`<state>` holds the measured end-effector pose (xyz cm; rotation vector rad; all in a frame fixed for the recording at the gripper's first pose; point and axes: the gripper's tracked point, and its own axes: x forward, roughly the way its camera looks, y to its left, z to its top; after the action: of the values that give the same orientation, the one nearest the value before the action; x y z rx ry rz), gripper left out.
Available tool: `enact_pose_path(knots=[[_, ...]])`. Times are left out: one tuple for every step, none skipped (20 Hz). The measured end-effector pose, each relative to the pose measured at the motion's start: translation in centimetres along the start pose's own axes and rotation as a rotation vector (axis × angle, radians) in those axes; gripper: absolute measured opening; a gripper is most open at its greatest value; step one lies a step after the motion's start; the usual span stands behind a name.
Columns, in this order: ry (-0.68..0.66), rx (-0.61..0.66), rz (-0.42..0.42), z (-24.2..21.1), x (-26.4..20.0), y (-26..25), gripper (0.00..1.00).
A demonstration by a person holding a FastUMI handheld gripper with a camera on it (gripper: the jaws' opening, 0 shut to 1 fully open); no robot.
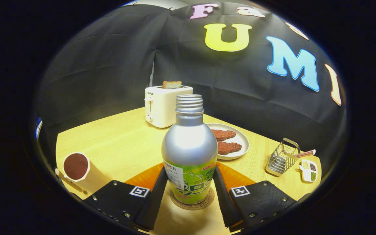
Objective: Take the bottle from table, then pour the juice into the cup, finally place the bottle on the coaster
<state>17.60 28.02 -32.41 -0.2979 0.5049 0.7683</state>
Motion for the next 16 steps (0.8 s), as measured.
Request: enact_pose_path(knots=[[0.000, 0.005, -0.010, 0.0, 0.2, -0.3, 0.76], [0.002, 0.014, -0.014, -0.2, 0.6, -0.4, 0.76], [0.004, 0.021, -0.018, -0.3, 0.7, -0.5, 0.76], [0.003, 0.026, -0.023, -0.4, 0.9, -0.7, 0.76], [0.006, 0.032, -0.023, -0.5, 1.0, -0.8, 0.76], [-0.002, 0.040, -0.024, -0.3, 1.1, -0.8, 0.77], [0.001, 0.044, -0.025, -0.4, 1.1, -0.8, 0.77], [-0.006, 0.051, -0.029, -0.4, 1.1, -0.9, 0.77], [-0.003, 0.058, -0.033, -0.5, 1.0, -0.9, 0.78], [-0.006, 0.064, -0.038, -0.5, 1.0, -0.9, 0.78], [-0.001, 0.071, -0.042, -0.6, 0.9, -1.0, 0.79], [0.004, 0.080, -0.039, -0.8, 0.8, -0.8, 0.80], [0.007, 0.091, -0.033, -0.9, 0.6, -0.6, 0.80], [0.011, 0.098, -0.042, -0.8, 0.2, -0.8, 0.90], [0.010, 0.105, -0.050, -0.8, 0.2, -1.0, 1.00], [0.005, 0.115, -0.058, -0.8, 0.1, -1.2, 1.00]])
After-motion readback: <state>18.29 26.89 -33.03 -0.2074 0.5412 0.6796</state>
